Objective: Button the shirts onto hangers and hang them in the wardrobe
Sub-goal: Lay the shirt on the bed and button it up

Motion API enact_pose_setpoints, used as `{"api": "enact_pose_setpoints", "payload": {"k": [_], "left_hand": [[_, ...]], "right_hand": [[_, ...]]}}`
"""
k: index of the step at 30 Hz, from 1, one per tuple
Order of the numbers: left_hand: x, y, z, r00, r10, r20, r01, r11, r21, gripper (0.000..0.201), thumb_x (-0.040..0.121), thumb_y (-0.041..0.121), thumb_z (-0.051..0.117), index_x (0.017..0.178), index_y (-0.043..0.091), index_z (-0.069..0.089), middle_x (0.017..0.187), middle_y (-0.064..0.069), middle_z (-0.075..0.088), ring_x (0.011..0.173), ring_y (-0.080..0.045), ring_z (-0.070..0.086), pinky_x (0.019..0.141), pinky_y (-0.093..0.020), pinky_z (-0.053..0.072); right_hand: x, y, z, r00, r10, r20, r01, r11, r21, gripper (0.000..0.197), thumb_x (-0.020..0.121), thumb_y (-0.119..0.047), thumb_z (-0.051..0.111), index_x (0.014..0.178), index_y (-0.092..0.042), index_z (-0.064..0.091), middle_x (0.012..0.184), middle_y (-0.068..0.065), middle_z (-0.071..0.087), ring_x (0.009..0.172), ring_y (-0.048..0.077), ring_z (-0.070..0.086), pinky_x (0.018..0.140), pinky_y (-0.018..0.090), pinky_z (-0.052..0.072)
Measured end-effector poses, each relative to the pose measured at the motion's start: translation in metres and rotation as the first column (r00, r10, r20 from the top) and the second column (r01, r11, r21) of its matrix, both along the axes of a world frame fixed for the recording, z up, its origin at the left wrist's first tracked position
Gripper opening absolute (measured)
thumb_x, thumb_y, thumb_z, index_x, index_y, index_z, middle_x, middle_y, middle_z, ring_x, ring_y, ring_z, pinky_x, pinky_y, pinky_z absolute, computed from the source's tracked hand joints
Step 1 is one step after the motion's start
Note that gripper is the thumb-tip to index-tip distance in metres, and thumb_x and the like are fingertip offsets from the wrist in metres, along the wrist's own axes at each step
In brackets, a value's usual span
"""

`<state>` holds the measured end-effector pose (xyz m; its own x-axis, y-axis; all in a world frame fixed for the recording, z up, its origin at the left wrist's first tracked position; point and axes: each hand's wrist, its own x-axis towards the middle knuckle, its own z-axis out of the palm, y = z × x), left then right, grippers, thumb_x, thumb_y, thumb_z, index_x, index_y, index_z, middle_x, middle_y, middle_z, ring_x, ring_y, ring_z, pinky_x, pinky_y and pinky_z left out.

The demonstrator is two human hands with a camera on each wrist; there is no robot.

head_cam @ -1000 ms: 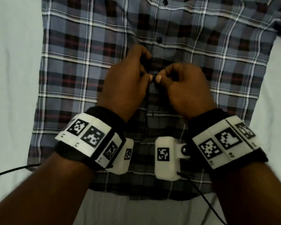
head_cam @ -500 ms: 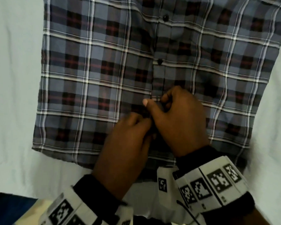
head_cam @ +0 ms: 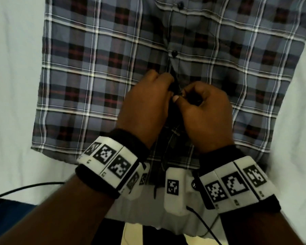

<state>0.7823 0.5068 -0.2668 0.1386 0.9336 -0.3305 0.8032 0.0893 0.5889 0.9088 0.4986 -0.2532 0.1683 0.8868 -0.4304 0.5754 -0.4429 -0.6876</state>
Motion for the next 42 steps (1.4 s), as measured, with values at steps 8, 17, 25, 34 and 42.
{"api": "enact_pose_setpoints", "payload": {"k": [8,17,25,34,42], "left_hand": [[-0.006,-0.002,0.003,0.992,0.105,0.066,-0.104,0.994,-0.03,0.005,0.099,0.016,0.058,0.101,0.017,0.062,0.097,0.007,0.057,0.087,-0.005,0.048,0.068,-0.013,0.037],[-0.023,0.005,-0.001,0.89,0.248,0.383,-0.172,0.96,-0.22,0.019,0.092,0.006,0.07,0.091,0.025,0.069,0.079,0.011,0.069,0.073,0.0,0.069,0.068,-0.014,0.055],[-0.026,0.01,-0.001,0.874,0.233,0.427,-0.143,0.962,-0.231,0.015,0.091,0.006,0.071,0.102,0.015,0.074,0.083,0.011,0.071,0.072,0.001,0.071,0.066,-0.012,0.055],[-0.026,0.015,-0.001,0.852,0.302,0.428,-0.167,0.931,-0.323,0.016,0.087,0.001,0.075,0.093,0.015,0.071,0.075,-0.001,0.072,0.067,-0.007,0.073,0.065,-0.023,0.061],[-0.032,0.016,0.001,0.798,0.344,0.495,-0.149,0.908,-0.391,0.018,0.086,-0.004,0.074,0.096,0.009,0.067,0.074,-0.004,0.071,0.069,-0.012,0.074,0.064,-0.02,0.059]], "right_hand": [[-0.001,-0.003,-0.005,1.0,0.005,0.003,-0.005,0.999,0.042,0.007,0.084,-0.02,0.072,0.077,-0.022,0.07,0.07,-0.011,0.066,0.067,0.003,0.063,0.059,0.023,0.051],[-0.007,-0.008,-0.011,0.998,-0.066,-0.004,0.065,0.985,0.162,0.005,0.086,-0.018,0.071,0.08,-0.018,0.072,0.07,-0.011,0.067,0.066,0.003,0.064,0.06,0.019,0.052],[-0.013,-0.011,-0.016,0.997,-0.068,0.031,0.06,0.975,0.216,0.004,0.087,-0.017,0.071,0.085,-0.019,0.075,0.076,-0.012,0.069,0.07,0.001,0.065,0.063,0.017,0.053],[-0.011,-0.013,-0.016,0.998,0.027,0.065,-0.044,0.96,0.278,0.006,0.083,-0.019,0.071,0.083,-0.016,0.077,0.08,-0.002,0.071,0.072,0.008,0.066,0.065,0.025,0.052],[-0.008,-0.004,-0.013,1.0,0.027,-0.014,-0.025,0.986,0.165,0.011,0.08,-0.025,0.068,0.078,-0.017,0.076,0.078,-0.008,0.071,0.074,0.004,0.066,0.069,0.028,0.057]]}}
